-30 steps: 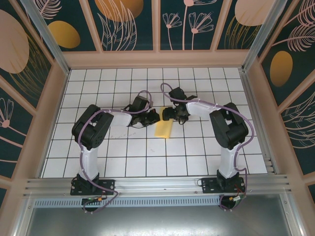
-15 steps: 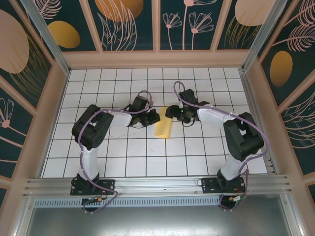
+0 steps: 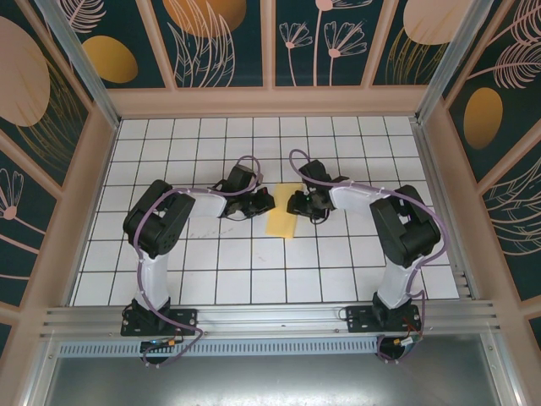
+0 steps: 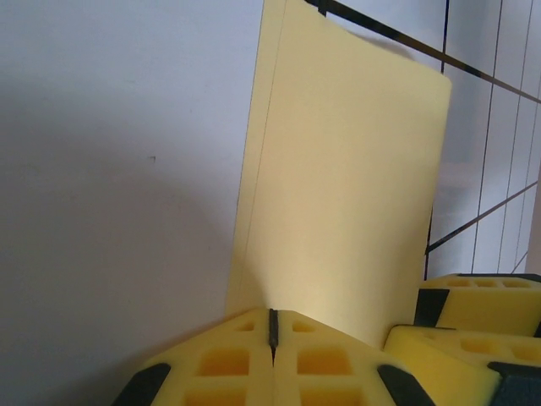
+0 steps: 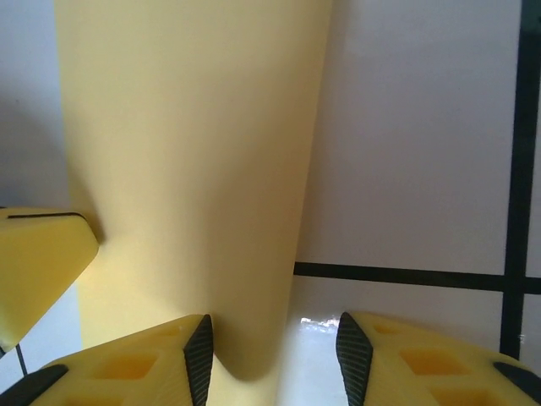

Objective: Fold a paper plane with a square sheet of paper (pick it up from the middle)
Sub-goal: Hold the square sheet of paper at the center of the table.

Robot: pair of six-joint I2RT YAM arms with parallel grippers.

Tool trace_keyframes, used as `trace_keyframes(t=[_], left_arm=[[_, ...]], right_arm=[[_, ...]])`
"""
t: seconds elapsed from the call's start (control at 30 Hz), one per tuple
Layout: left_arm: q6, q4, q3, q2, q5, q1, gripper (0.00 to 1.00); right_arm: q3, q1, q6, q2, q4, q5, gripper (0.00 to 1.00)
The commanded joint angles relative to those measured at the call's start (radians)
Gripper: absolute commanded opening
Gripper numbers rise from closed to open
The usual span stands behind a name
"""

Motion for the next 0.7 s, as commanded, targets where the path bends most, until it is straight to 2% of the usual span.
trace_keyframes(t=[0.0,0.17,0.27,0.47,0.67], left_arm=[[0.023,-0.062,-0.003,-0.104,-0.063,-0.005,0.06],[0.018,-0.145,-0.022,-0.241,-0.278,-0.005,0.14],[0.016,-0.181,-0.03,-0.28,-0.363,-0.006,0.14],[0.001,-0.165,-0.048,-0.306,-0.378,-0.005,0.13],[-0.006,-0.161,-0.051,-0.302,-0.372,-0.005,0.13]], right_arm=[[0.026,0.002,-0.026,0.017,-0.054,0.043,0.47],[0.035,0.002,-0.048,0.019,-0.072,0.045,0.48],[0.041,0.02,-0.089,0.017,-0.089,0.046,0.5],[0.053,0.02,-0.147,0.026,-0.113,0.03,0.53],[0.061,0.013,-0.081,0.031,-0.119,0.081,0.55]])
